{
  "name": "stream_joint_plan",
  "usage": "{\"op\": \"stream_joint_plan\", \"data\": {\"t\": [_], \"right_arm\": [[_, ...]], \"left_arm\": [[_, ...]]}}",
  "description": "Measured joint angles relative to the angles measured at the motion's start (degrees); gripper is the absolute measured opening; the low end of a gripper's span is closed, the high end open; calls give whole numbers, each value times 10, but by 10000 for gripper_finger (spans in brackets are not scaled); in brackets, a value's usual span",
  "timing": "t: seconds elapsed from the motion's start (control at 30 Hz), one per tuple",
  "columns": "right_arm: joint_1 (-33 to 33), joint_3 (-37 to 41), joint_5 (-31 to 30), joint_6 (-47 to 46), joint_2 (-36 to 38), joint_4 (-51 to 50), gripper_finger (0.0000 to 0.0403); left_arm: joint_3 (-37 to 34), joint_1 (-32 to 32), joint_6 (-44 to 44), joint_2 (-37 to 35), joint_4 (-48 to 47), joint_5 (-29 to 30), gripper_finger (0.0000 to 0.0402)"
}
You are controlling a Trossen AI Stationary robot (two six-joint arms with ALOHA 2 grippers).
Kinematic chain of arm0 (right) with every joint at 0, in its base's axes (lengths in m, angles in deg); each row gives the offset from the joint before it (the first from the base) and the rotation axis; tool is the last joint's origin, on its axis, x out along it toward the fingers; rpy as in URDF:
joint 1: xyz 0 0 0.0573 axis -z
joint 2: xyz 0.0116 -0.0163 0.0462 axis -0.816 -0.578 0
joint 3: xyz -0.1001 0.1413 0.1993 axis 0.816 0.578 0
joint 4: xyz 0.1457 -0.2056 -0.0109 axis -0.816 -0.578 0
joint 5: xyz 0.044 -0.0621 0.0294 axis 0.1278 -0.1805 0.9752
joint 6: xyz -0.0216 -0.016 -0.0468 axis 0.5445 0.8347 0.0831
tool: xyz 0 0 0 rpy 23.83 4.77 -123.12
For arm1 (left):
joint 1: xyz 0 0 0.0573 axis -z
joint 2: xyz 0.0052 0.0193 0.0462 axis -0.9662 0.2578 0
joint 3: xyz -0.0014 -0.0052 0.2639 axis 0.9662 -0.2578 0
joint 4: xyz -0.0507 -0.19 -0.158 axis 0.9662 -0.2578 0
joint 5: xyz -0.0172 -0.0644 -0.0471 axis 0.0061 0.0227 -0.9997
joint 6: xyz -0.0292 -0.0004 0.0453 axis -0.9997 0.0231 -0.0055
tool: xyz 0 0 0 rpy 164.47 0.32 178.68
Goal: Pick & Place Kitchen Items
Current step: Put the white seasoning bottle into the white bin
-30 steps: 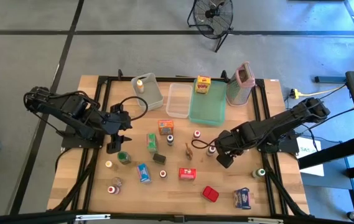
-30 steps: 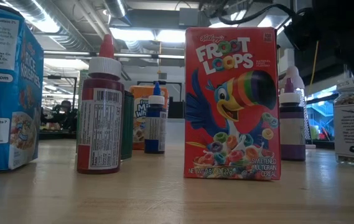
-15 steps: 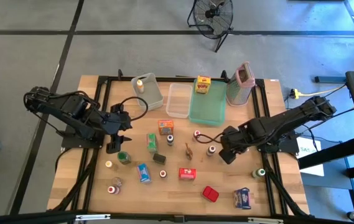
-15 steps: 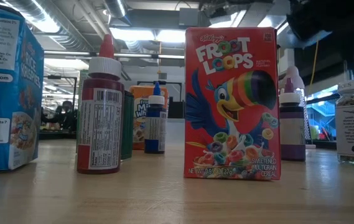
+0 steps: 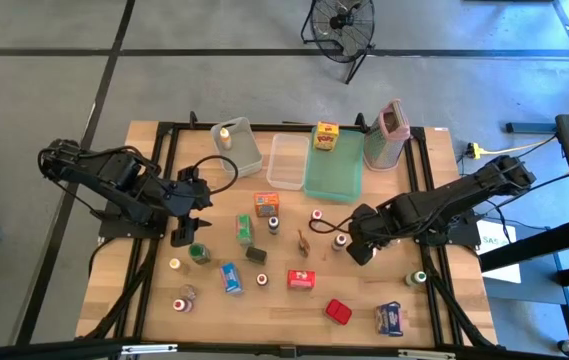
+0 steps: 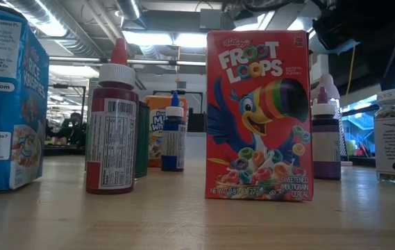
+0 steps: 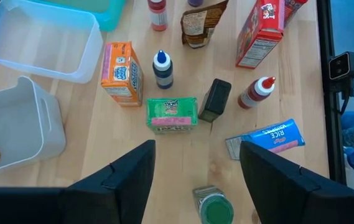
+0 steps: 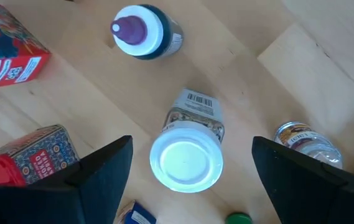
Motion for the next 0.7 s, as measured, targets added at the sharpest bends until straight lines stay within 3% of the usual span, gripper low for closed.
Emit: {"op": "stream_joint_plan", "data": {"t": [0.7], "right_arm": [[-15, -1, 5, -4, -54, 0, 330]], "left_arm": [[0, 0, -8, 0, 0, 0, 230]]}}
